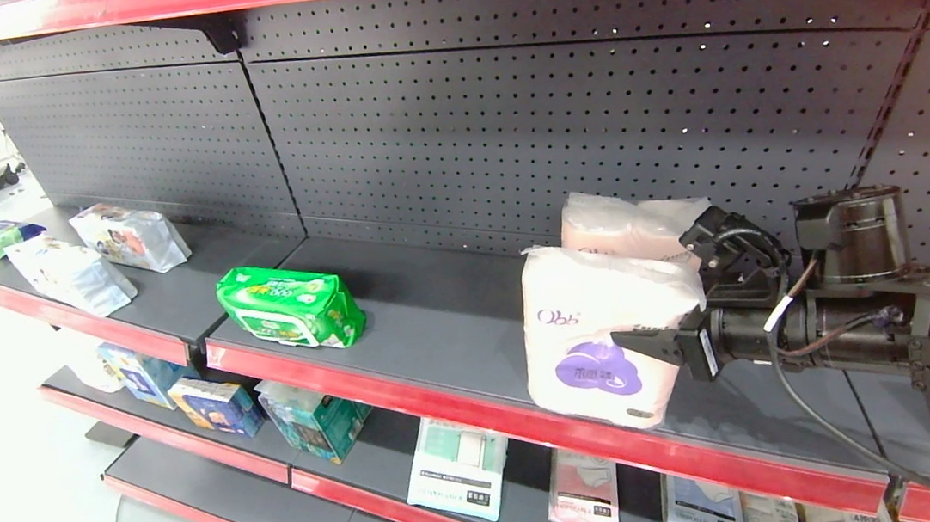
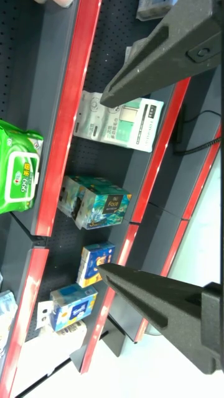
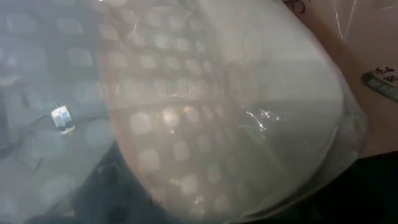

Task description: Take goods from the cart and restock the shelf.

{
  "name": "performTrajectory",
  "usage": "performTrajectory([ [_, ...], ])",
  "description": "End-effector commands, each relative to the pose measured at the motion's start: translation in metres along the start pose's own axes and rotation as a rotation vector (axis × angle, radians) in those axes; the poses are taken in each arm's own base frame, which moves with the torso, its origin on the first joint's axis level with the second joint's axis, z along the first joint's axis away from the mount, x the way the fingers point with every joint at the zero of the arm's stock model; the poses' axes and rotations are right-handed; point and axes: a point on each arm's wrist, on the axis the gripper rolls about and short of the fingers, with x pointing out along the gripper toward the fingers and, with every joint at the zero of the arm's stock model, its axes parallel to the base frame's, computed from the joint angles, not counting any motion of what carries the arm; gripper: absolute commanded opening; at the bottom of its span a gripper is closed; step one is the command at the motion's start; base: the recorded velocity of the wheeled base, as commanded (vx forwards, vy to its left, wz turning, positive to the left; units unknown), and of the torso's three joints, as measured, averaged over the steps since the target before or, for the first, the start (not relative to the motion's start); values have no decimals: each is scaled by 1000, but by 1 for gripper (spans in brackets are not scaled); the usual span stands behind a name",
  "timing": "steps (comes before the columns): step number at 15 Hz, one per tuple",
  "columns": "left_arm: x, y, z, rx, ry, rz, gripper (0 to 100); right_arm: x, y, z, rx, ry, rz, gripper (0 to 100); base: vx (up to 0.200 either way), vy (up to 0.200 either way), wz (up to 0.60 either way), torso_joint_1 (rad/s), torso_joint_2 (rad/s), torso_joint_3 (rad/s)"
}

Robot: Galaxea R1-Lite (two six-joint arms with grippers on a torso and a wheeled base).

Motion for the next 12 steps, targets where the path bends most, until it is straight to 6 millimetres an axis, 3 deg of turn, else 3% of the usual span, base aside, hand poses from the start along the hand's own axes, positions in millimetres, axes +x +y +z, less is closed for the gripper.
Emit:
performTrajectory([
  [1, 0, 0, 0, -1, 1, 0, 100, -3, 1, -2, 3, 4, 0, 0, 0, 0, 0, 0, 0, 0],
  [12, 0, 0, 0, -1, 1, 0, 100, -2, 1, -7, 27, 22, 1, 0, 0, 0, 0, 0, 0, 0],
])
